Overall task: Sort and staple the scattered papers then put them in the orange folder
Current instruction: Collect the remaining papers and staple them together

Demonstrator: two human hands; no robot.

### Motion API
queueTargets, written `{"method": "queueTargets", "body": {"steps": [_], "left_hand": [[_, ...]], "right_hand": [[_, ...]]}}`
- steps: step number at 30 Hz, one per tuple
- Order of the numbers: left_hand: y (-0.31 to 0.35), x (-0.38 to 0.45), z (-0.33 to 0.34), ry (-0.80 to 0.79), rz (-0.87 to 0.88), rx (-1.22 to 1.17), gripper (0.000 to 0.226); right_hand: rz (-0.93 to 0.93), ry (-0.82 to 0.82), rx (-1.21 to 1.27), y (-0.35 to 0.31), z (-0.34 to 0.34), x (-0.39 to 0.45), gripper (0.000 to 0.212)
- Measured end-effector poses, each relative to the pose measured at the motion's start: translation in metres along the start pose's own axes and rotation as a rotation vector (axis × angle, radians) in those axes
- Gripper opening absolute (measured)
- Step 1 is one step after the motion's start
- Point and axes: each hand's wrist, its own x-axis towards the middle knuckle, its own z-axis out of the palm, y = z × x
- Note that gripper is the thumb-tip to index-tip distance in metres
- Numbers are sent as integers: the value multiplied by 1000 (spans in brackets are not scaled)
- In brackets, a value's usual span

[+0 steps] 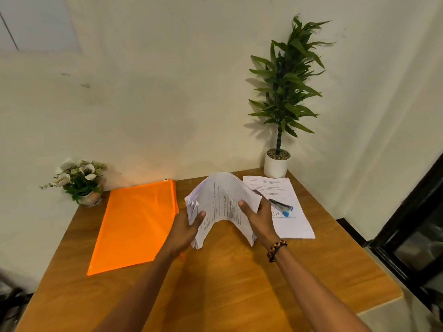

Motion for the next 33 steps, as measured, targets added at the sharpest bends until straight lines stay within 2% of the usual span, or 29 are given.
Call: {"method": "queueTargets", "body": {"steps": [2,5,8,14,19,21,24,28,31,33], "left_hand": [[-4,-5,6,-47,12,11,42],[-6,-14,14,-94,14,37,33],[-7,-13,17,-87,-2,4,39],[-8,-4,16,6,-32,-40,55],[-11,-13,22,-72,-76,-22,52],[-10,-15,20,-37,-88,-33,53],[-20,-12,15,-2,-196,-128,56],[-20,-4,3,195,-234,-268,55],[-20,-2,-14,398,-230,-424,35],[-22,-3,-25,436,-253,-680,30]], "right_hand": [[-14,50,-5,7,5,-7,38],[-39,57,-48,21,10,-15,42],[1,87,-157,31,15,-15,43],[-52,77,-259,19,23,-5,45],[104,29,-342,38,24,-6,37],[95,50,-360,42,25,-5,40],[149,62,-456,48,26,-2,40],[148,70,-477,51,17,6,42],[213,35,-270,49,2,5,42],[315,22,-33,50,-8,0,46]]}}
